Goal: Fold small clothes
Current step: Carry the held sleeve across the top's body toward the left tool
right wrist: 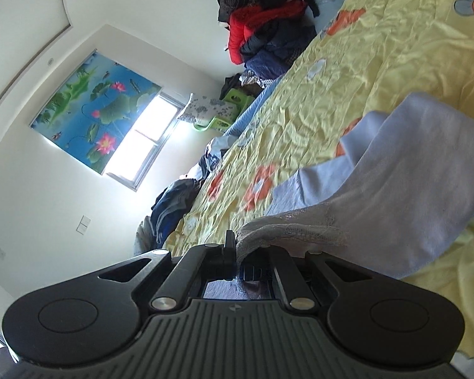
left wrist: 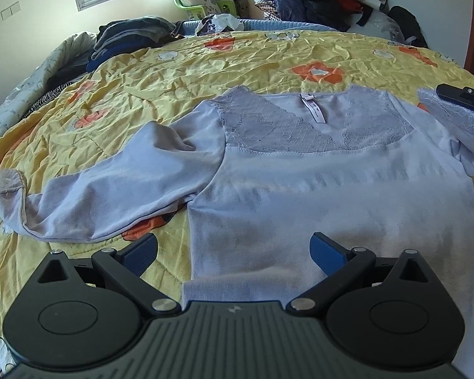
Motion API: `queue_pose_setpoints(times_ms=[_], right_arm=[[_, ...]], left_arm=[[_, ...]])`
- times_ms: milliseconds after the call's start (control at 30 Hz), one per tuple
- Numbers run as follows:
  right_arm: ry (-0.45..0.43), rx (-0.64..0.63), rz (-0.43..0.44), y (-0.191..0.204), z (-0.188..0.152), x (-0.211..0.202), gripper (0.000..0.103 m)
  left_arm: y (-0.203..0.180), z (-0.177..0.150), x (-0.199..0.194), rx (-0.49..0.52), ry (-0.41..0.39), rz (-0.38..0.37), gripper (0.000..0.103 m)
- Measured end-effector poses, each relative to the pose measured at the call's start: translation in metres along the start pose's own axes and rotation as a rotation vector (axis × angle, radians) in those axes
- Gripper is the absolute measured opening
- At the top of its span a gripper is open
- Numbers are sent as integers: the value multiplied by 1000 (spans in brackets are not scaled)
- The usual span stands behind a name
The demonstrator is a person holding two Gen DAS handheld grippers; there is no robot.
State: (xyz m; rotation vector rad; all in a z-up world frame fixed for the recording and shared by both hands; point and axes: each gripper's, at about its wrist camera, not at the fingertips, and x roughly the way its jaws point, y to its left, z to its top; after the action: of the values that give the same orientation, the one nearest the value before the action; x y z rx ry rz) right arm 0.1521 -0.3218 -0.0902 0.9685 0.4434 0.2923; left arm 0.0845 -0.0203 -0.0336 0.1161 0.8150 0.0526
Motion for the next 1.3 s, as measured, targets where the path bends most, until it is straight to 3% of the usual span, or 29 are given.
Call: queue_pose_setpoints(times_ms=[433, 733, 1300], right_arm=[[49, 46, 30, 27, -21, 28, 8], [106, 121, 70, 45, -44, 69, 8], [279, 57, 56, 93, -109, 150, 8]], left_arm=[[17, -5, 8, -28, 24, 20, 103], [33, -10, 6, -53, 25, 22, 103], [78, -18, 8, -144, 42, 52, 103]])
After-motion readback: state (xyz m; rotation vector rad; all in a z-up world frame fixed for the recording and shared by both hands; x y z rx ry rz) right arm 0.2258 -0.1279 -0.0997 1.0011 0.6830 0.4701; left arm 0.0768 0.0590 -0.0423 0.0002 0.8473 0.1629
